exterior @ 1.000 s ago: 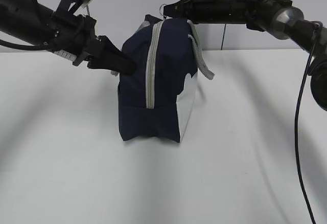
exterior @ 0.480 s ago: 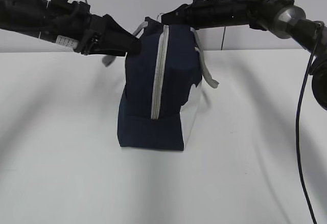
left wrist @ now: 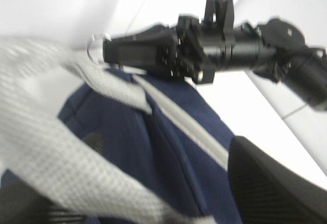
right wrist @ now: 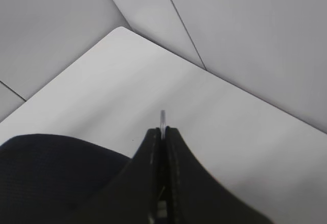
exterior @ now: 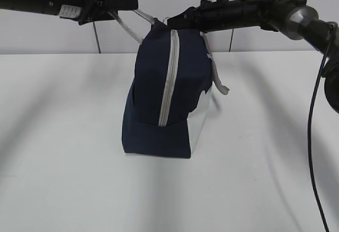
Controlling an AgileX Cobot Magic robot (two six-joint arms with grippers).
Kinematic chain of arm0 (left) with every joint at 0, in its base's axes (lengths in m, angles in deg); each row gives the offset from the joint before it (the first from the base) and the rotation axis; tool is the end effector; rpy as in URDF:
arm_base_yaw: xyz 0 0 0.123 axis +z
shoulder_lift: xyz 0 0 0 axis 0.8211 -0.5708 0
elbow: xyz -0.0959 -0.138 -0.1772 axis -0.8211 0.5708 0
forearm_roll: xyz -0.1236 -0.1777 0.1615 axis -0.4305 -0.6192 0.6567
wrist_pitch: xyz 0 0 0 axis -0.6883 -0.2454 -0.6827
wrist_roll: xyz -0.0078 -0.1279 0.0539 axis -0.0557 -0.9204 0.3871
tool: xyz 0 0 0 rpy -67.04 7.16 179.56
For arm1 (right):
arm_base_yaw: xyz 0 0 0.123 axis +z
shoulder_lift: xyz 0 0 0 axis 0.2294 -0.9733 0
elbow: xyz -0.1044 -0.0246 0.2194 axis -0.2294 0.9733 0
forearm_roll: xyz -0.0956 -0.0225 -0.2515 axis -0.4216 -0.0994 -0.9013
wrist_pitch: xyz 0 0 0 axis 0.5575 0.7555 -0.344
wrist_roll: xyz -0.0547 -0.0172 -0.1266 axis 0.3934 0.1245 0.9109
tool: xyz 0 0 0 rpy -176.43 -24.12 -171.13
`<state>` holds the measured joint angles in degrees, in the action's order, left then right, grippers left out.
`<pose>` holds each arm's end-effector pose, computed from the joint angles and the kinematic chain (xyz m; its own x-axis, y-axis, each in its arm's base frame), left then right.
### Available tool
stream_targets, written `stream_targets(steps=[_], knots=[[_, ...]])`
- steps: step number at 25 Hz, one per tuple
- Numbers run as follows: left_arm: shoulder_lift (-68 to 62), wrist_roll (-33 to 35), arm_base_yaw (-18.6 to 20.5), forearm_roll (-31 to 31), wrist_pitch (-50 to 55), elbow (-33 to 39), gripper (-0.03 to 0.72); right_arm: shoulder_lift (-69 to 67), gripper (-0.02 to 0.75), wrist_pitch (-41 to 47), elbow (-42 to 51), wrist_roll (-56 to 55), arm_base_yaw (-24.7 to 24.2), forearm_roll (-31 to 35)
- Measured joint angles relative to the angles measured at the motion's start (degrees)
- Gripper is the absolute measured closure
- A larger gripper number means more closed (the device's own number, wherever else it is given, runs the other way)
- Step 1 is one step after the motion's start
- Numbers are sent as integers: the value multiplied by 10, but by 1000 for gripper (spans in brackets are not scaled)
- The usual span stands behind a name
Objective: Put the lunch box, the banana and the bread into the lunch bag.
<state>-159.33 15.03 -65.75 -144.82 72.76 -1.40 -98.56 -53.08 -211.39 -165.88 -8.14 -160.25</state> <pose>0.4263 -0.1704 0.2306 -0.5882 -0.0501 -0.8072 0.5929 0.6521 -0.4725 0.5681 0.1602 0.1649 -0.4193 -0.0582 -0.9060 -0.7682 0.5546 0.3199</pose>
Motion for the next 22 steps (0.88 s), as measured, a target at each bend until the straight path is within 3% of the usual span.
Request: stream_targets(steps=[6,9,13,17,22], knots=[[2,-1,-3,-6,-4,-42,176,0,754,0,0,-2,0,0],[12,-13,6,29,-13,-45,176,0,754,-1,0,-3,0,0],[21,-29,47,63,-45,-47,176,0,754,-2,0,-3,0,0],[21,-55,90,85,-9,-47,176,0,754,-2,0,-5,0,0],[21,-75,95,92,2,-50,176,0,754,-2,0,-6,0,0]])
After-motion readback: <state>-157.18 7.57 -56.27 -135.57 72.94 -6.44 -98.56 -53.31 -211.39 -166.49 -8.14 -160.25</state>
